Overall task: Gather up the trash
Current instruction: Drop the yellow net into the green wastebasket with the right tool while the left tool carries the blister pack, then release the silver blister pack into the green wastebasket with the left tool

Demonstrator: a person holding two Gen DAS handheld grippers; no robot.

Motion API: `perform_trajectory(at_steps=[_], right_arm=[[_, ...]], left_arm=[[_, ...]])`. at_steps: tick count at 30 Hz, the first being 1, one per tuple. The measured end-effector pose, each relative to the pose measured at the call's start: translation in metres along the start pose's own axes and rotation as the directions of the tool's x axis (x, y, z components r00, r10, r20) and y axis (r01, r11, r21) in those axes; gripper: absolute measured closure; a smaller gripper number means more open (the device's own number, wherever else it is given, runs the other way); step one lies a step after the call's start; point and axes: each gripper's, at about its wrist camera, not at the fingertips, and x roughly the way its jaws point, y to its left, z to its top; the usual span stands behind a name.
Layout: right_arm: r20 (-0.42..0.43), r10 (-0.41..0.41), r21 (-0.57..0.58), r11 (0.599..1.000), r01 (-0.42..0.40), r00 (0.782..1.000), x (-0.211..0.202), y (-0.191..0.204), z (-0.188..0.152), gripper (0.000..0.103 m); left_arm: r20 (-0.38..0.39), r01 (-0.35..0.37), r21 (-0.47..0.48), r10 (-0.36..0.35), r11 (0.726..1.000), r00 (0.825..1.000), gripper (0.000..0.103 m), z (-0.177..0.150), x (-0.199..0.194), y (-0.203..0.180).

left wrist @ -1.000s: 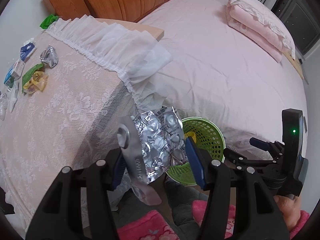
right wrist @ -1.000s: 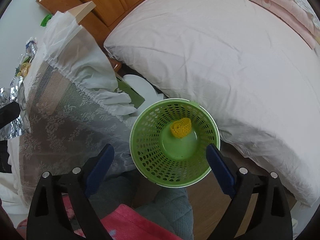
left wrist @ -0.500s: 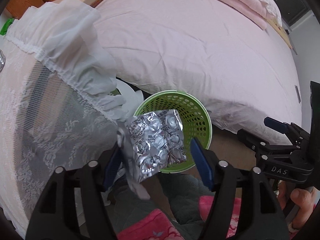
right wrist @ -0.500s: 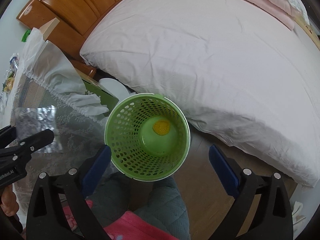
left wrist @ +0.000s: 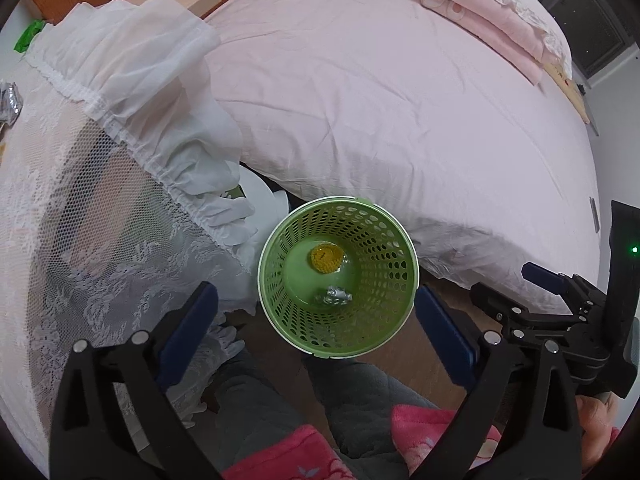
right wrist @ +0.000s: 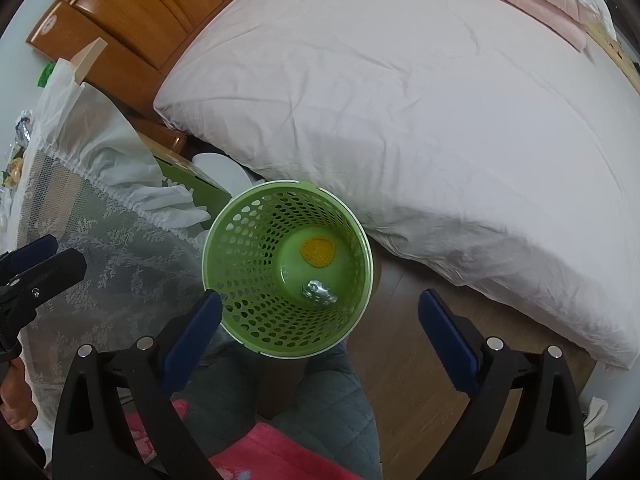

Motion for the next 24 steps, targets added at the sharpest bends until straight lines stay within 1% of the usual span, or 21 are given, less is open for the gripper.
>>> perform_trajectory(at_steps=[9,12,15,18,20,24], right_arm=[[0.017,0.018,-0.068,0.998,-0.017,1.000,-0.006,0.031,0.010,0.005],[0.030,0.035,-0.102,0.994,-0.032,0.999,-0.013,0.048,0.016,0.005],[0.053,0.076,-0.149,0.987,-0.067,0.996,-0.027,0.070,0.026,0.005],[0.104,0.126,-0.237,0.966,-0.099,0.987,-0.051,0.107,0.040,0.005],[0.138,0.160,-0.297,0.948,-0.113,0.978,-0.066,0.132,0.048,0.005],[0.191,0.243,-0.409,0.901,-0.148,0.951,-0.094,0.188,0.063,0.005]], left_arm=[[0.045,-0.016,-0.065,0.019,0.998,0.999,0.009,0.001,-0.023,0.032],[0.085,-0.024,-0.103,0.033,0.994,0.996,0.009,0.000,-0.038,0.047],[0.139,-0.032,-0.158,0.054,0.987,0.989,0.009,-0.003,-0.063,0.068],[0.209,-0.060,-0.213,0.106,0.975,0.972,0.009,-0.005,-0.096,0.093],[0.252,-0.087,-0.247,0.150,0.965,0.956,0.009,-0.010,-0.119,0.111],[0.311,-0.127,-0.325,0.233,0.937,0.921,0.008,-0.023,-0.155,0.148]])
